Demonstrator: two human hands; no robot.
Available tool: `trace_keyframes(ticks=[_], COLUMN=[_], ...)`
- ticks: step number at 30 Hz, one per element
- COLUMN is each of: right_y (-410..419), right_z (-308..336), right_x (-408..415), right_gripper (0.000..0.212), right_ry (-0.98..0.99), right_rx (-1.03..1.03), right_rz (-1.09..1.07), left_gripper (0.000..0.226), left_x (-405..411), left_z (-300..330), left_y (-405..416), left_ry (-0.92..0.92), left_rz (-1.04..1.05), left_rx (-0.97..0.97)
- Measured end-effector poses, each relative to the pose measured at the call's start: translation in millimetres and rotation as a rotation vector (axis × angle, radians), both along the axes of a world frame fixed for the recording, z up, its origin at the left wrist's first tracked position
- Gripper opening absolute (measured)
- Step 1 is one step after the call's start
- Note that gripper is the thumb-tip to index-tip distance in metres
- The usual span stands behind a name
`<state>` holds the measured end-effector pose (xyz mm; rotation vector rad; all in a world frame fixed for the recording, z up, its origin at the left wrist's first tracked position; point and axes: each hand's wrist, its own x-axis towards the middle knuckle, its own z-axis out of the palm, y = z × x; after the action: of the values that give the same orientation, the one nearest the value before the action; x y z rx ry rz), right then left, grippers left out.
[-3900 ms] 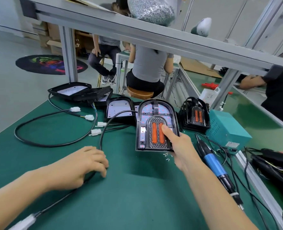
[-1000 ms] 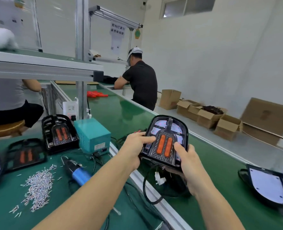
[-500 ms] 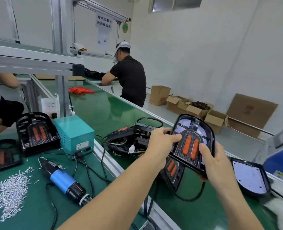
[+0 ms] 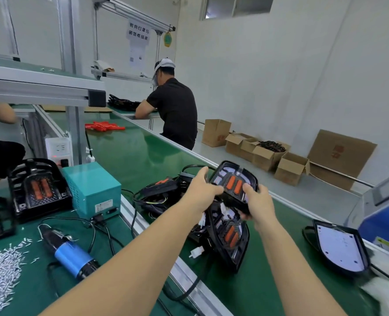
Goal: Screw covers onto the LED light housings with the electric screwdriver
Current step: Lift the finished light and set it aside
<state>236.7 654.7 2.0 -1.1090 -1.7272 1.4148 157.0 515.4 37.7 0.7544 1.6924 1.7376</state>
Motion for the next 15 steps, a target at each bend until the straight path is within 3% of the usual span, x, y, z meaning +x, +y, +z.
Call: trace_keyframes(ticks=[3, 6, 8, 10, 12, 15], right_y=[7.0, 12.0, 15.5, 17.5, 18.3, 2.7], right_z=[-18.3, -24.6, -22.0, -17.4, -15.1, -8.9], right_x=[-11.0, -10.9, -8.0, -6.1, -5.3, -7.1], right_gripper=[0.048, 0.035, 0.029, 0.033, 0.049, 0.063], right_ry=[-0.028, -0.179, -0.293, -0.455, -0.644, -0.600], right_rx=[-0.153, -0.172, -0.136, -0.022, 0.235, 0.527], right_rz=[-0.051, -0.082, -0.068, -0.040, -0.028, 0.107], left_gripper=[0.080, 0.084, 0.076, 0.065, 0.058, 0.059], left_x=[-1.9, -7.0, -9.4, -11.4, -12.6, -15.5], left_z=[-17.4, -29.1, -33.9, -37.4, -38.2, -38.7], left_y=[-3.6, -5.6, -5.0, -2.2, -0.4, -0.4], left_ry=[0.354, 1.078, 1.383, 1.489, 1.495, 1.428], left_rz=[0.052, 0.211, 0.212, 0.117, 0.053, 0.054], left_rx=[-0.126, -0.431, -0.489, -0.530, -0.555, -0.577])
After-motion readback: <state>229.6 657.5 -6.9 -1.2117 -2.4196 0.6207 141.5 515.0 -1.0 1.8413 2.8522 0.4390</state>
